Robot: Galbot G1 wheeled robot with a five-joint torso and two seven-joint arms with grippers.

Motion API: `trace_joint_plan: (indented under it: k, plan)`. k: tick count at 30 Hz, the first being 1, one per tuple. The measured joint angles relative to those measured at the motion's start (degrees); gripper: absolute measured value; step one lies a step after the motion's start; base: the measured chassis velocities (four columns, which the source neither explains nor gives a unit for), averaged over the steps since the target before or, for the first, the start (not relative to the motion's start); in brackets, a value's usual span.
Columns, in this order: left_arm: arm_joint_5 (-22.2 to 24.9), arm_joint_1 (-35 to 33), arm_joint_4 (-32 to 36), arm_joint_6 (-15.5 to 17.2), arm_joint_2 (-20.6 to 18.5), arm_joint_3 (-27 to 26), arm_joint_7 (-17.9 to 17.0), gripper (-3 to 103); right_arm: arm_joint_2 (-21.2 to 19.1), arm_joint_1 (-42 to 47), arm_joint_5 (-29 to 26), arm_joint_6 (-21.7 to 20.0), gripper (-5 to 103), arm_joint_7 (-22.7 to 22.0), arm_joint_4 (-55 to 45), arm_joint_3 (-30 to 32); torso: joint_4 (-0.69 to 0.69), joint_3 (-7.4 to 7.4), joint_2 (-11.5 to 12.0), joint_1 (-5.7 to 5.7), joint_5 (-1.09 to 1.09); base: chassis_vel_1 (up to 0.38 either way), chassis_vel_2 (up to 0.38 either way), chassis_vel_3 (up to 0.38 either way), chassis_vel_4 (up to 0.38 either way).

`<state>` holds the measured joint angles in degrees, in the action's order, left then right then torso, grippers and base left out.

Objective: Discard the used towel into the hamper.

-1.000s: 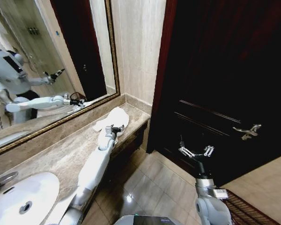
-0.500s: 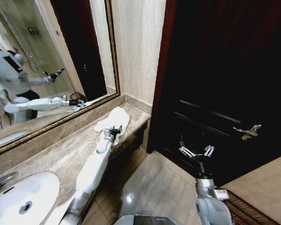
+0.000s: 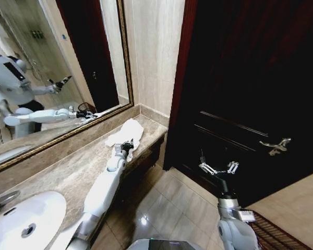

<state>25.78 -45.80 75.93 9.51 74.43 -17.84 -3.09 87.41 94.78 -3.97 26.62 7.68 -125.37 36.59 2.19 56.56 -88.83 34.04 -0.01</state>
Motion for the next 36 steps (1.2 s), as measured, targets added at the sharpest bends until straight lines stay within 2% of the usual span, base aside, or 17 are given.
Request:
trace_joint_plan:
  k: [8, 11, 16, 19, 24, 26, 27, 30, 35, 36]
  plan:
    - [1.11, -2.53, 3.91, -1.61, -0.05, -1.12, 0.19, 2, 0.14, -0.05, 0.04, 0.25, 100, 0.55, 0.08, -0.22, 0.0, 0.0, 0.0, 0.0, 0.0, 0.0, 0.0, 0.0, 0.0]
    - [1.05, -5.88, 9.66, -2.33, 0.18, -2.69, 0.14, 2, 0.29, 0.0, 0.17, 0.38, 100, 1.01, 0.03, -0.62, 0.0, 0.0, 0.0, 0.0, 0.0, 0.0, 0.0, 0.0, 0.0]
    - [-0.05, -9.4, 15.18, -3.26, 0.31, -4.66, 0.22, 2, 0.24, 0.2, 0.2, 0.44, 100, 1.03, -0.31, -0.66, 0.0, 0.0, 0.0, 0.0, 0.01, 0.0, 0.0, 0.0, 0.0]
    - [-0.32, -15.26, 21.66, -6.65, 1.25, -6.5, 0.61, 2, 0.11, 0.32, 0.16, 0.8, 100, 1.08, -0.45, -0.7, 0.0, -0.01, 0.0, 0.0, 0.0, 0.0, 0.0, 0.0, 0.0]
    - [-1.9, -20.83, 27.65, -9.14, 2.46, -7.94, 0.91, 2, 0.11, 0.21, 0.16, 1.16, 100, 1.1, -0.47, -1.04, 0.0, -0.01, 0.0, 0.0, 0.0, 0.0, 0.0, 0.0, 0.0]
    - [-2.79, -24.82, 32.4, -13.44, 3.68, -8.68, 0.46, 2, 0.24, 0.04, 0.12, 1.55, 100, 0.86, -0.58, -1.42, 0.01, -0.01, -0.01, -0.01, 0.01, 0.0, 0.0, 0.0, 0.0]
    - [-2.79, -24.82, 32.4, -13.44, 3.68, -8.68, 0.46, 2, 0.24, 0.04, 0.12, 1.55, 100, 0.86, -0.58, -1.42, 0.01, -0.01, -0.01, -0.01, 0.01, 0.0, 0.0, 0.0, 0.0]
    - [-4.25, -29.27, 38.03, -15.92, 6.01, -9.85, -0.79, 2, 0.48, -0.07, -0.63, 2.2, 100, 0.6, -1.18, -1.89, 0.0, -0.01, -0.01, -0.01, 0.02, 0.0, 0.0, 0.0, 0.0]
    - [-5.35, -33.1, 42.39, -16.49, 7.73, -10.66, -1.12, 2, 0.15, -0.15, -2.11, 2.5, 100, 0.61, -1.87, -2.04, 0.0, -0.01, -0.01, -0.01, 0.02, 0.0, 0.0, 0.0, 0.0]
    - [-6.25, -35.49, 44.68, -17.22, 9.16, -11.17, -1.39, 2, -0.08, -0.43, -3.98, 2.84, 100, 0.64, -2.44, -2.13, -0.01, -0.01, -0.01, 0.0, 0.01, 0.0, 0.0, 0.0, 0.0]
